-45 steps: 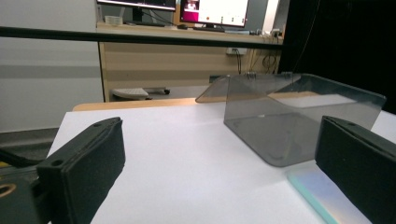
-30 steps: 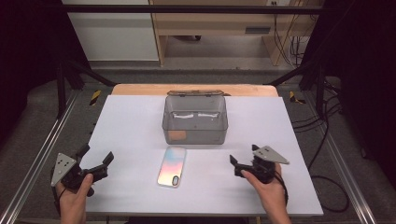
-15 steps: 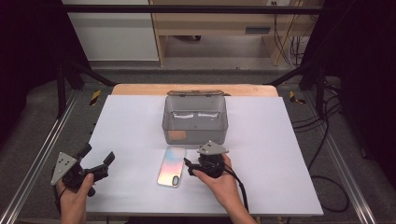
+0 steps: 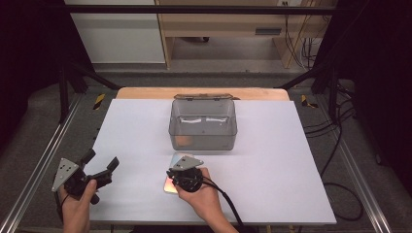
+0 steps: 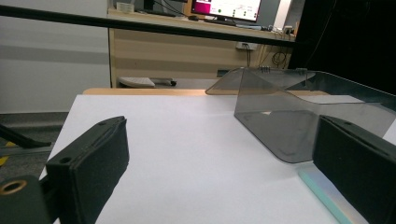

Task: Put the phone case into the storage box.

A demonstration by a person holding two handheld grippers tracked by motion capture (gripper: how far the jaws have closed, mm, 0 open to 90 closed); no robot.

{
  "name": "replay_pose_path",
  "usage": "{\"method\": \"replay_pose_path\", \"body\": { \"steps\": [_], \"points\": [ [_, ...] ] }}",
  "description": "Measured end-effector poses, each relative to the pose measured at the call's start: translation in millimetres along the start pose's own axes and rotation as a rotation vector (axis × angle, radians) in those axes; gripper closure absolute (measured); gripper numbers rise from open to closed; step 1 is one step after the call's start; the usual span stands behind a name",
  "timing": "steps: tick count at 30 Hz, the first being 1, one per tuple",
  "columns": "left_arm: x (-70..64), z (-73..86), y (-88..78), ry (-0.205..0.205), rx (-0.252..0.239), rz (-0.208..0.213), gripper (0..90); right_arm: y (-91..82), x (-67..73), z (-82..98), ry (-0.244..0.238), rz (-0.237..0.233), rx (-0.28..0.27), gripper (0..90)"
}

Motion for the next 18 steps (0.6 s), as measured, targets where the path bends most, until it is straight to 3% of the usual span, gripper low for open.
{"method": "replay_pose_path", "body": {
  "steps": [6, 9, 18],
  "points": [
    [-0.1, 0.2, 0.5, 0.004, 0.001, 0.000, 4.1, 14.1, 13.0, 5.6, -0.014, -0.014, 0.032, 88.0],
    [-1.2, -0.3, 0.8, 0.009, -0.002, 0.005, 3.8, 26.1, 22.5, 10.5, -0.039, -0.011, 0.075, 88.7],
    [-4.7, 0.4, 1.7, 0.032, 0.006, 0.026, 3.6, 29.7, 23.1, 17.6, -0.061, 0.031, 0.145, 90.0]
  ]
}}
Point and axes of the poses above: each handheld gripper's, and its own axes: y roughly forward along the jaws, z roughly out of its underside, x roughly to its left, the point moved 8 cm from there along y, roughly forward along the jaws, and after that the axes turned 10 degrees about y, right-handed, at the moved point
